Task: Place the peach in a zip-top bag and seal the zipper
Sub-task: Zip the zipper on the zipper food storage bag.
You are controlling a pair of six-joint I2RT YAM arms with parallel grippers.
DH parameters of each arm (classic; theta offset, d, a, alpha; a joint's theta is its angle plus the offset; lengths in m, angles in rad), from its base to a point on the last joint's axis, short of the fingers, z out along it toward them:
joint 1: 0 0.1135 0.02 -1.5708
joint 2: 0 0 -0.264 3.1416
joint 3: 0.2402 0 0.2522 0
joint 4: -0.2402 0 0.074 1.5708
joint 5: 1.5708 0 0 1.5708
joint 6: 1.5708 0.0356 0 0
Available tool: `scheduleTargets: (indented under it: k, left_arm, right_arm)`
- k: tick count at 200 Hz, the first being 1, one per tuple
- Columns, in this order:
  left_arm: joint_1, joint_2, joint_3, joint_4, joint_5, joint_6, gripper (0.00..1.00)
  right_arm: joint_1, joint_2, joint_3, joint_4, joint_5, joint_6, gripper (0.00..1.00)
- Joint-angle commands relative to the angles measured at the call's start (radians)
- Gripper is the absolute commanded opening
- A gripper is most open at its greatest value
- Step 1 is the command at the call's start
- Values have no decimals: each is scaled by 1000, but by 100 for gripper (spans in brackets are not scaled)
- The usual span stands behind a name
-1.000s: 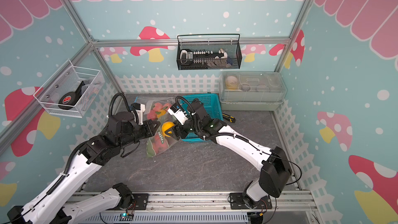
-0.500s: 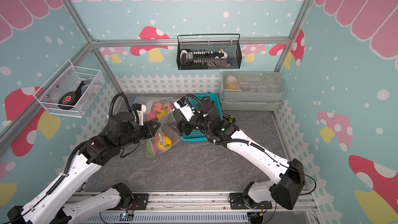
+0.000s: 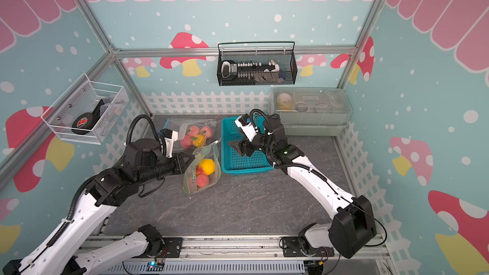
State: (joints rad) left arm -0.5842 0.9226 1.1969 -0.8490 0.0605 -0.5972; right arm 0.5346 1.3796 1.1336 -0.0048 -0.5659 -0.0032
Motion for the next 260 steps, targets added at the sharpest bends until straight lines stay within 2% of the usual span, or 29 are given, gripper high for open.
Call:
scheduleTargets:
  k: [1, 25, 51, 72, 155, 178, 202, 236, 250, 260]
  left_arm:
    - [-1, -17, 26, -58, -25, 28, 0]
    - [0, -15, 36, -68, -21, 33, 0]
    - [-2, -15, 43, -70, -22, 34, 0]
    - [-1, -11, 43, -70, -19, 32, 0]
    - [-1, 4, 49, -70, -19, 36, 0]
    - [-1, 6, 50, -70, -21, 34, 0]
    - [-1, 8, 56, -69, -24, 37, 0]
    - [-1, 9, 61, -70, -33, 39, 0]
    - [1, 6, 65, -71, -47, 41, 0]
    - [0, 2, 73, -79, -63, 44, 10]
  right_arm:
    - [-4, 42, -8, 72, -206, -239, 70]
    - [-15, 109, 41, 54, -328, -302, 61]
    - [-23, 184, 102, 42, -446, -311, 47]
    - [-22, 225, 137, 29, -492, -314, 45]
    - [4, 287, 194, -7, -495, -337, 44]
    - [20, 315, 222, -26, -496, -345, 40]
    - [33, 338, 244, -41, -494, -353, 30]
    - [35, 332, 242, -43, -473, -335, 0]
    - [36, 316, 234, -44, -460, -318, 0]
    - [38, 300, 231, -41, -442, -287, 0]
